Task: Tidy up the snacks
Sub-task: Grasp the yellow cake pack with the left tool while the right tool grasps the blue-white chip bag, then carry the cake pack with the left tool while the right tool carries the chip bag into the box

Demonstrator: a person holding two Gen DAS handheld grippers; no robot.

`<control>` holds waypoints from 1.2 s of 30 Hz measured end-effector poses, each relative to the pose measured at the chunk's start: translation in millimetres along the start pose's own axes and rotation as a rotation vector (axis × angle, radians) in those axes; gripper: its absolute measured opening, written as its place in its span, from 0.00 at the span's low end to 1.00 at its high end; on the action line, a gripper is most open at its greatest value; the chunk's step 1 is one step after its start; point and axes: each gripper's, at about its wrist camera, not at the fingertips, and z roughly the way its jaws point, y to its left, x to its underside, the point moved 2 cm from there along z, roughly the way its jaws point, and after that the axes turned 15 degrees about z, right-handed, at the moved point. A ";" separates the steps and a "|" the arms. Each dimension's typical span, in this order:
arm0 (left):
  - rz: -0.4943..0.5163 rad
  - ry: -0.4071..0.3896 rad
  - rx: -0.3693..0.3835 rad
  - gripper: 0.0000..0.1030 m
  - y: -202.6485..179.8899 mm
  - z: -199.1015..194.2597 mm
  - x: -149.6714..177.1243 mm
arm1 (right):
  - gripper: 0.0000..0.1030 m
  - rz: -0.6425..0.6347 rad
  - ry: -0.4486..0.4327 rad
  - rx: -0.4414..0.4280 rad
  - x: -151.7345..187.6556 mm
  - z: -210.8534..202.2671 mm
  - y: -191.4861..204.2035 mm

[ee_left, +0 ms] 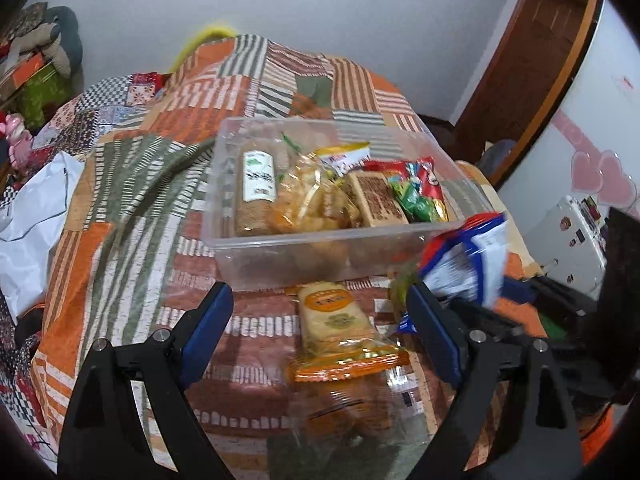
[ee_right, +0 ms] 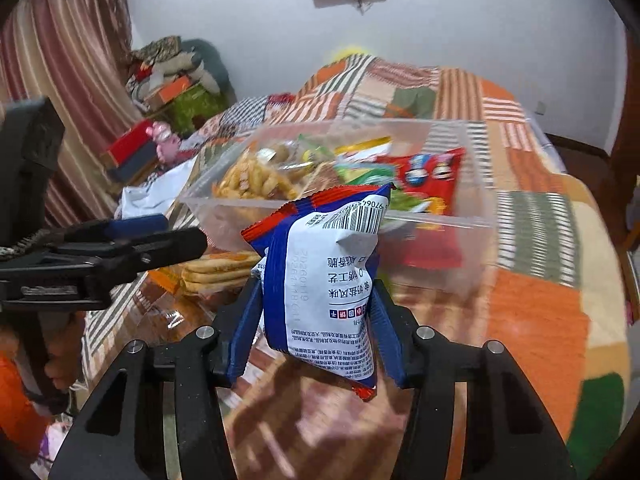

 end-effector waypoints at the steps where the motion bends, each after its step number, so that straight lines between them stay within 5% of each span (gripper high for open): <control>1: 0.010 0.008 0.007 0.86 -2.2 3.0 -0.5 | 0.48 0.013 -0.009 0.002 -0.6 -6.2 -5.4; 9: 0.017 0.058 -0.007 0.85 -13.5 26.7 5.4 | 0.48 0.079 -0.032 0.021 -2.8 -20.9 -30.5; 13: 0.015 0.091 -0.021 0.76 -14.2 37.7 7.7 | 0.48 0.089 -0.032 0.015 -2.4 -22.4 -31.0; 19: 0.016 0.121 -0.008 0.44 -12.9 46.4 13.4 | 0.48 0.092 -0.039 0.001 -3.0 -24.1 -30.6; 36: 0.089 -0.097 -0.042 0.41 -23.2 -34.9 -7.3 | 0.48 0.048 -0.144 -0.017 -33.7 -42.8 -11.6</control>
